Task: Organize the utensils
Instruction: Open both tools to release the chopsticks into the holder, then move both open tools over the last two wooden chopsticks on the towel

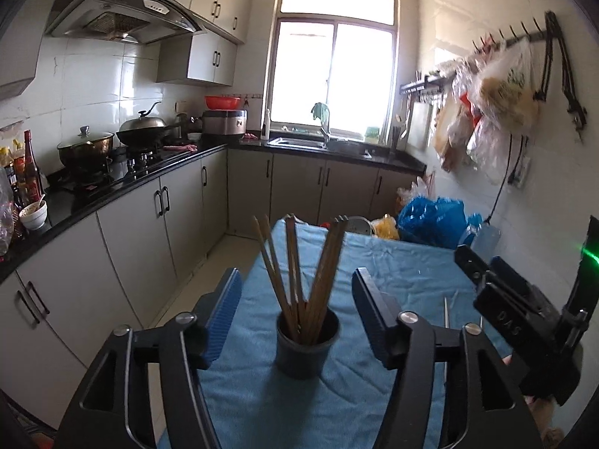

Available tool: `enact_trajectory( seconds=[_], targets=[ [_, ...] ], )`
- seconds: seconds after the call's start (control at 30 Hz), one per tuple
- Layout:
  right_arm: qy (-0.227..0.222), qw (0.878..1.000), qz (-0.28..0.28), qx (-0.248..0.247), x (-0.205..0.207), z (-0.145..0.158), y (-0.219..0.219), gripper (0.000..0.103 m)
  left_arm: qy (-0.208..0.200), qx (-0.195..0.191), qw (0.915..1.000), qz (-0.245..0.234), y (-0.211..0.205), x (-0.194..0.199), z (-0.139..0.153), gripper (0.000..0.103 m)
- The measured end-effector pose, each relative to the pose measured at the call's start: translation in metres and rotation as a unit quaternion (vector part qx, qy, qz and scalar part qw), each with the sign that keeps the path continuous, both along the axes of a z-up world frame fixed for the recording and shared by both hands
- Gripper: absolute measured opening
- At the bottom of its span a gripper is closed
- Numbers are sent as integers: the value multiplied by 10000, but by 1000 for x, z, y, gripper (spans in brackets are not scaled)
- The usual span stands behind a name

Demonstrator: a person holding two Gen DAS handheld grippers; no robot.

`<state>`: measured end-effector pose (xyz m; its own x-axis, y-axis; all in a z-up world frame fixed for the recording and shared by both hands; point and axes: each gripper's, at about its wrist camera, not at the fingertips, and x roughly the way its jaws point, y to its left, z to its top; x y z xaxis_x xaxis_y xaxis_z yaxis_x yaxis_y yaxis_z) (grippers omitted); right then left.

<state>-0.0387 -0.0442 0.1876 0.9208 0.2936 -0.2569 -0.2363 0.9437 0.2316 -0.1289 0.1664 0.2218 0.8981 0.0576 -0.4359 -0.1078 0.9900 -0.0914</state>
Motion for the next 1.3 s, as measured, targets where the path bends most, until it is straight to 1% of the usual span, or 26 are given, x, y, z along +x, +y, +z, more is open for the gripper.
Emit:
enact_trajectory(
  seconds=[0.2,0.3,0.47,0.53,0.6,0.73,0.8,0.97,1.0,1.07,1.13,1.17,1.23,1.3],
  targets=[
    [301,9988,-347,-181,-20,-20,-46,84,142,395,9990,-169,-38,-8,-10,73],
    [424,9972,-524,-311,-27,-30,-65,85,223,598,9975,-312,-57,-9,-16,73],
    [737,9938,-759,-355,-31,-49,-99,85,387,767,9950,-516,-78,-3,-26,73],
    [846,9924,-828,-332,-29,-54,-112,85,468,783,9942,-571,-83,0,-30,73],
    [945,9913,-867,-285,-27,-60,-123,85,604,719,9933,-667,-88,7,-35,73],
    [1195,9869,-1035,-312,-19,-76,-149,85,958,449,9902,-915,-97,26,-50,73],
    [1359,9835,-1141,-341,-14,-85,-162,85,1132,387,9874,-1033,-105,37,-60,73],
    [1874,9731,-1324,-215,5,-110,-200,85,1609,194,9758,-1470,-142,76,-90,73],
    [1964,9713,-1328,-173,10,-114,-205,85,1720,132,9724,-1572,-152,88,-97,73],
    [2205,9676,-1225,-80,25,-123,-215,79,1905,42,9670,-1691,-167,105,-110,73],
    [2456,9625,-1151,-35,38,-133,-219,69,2192,-24,9586,-1817,-185,123,-129,73],
    [2600,9595,-1086,-11,45,-139,-220,67,2271,-30,9555,-1885,-193,130,-138,73],
    [2898,9525,-936,-7,57,-152,-218,56,2444,95,9492,-1978,-209,140,-158,68],
    [3133,9457,-867,-51,64,-164,-215,54,2657,140,9409,-2095,-221,148,-175,58]
  ],
)
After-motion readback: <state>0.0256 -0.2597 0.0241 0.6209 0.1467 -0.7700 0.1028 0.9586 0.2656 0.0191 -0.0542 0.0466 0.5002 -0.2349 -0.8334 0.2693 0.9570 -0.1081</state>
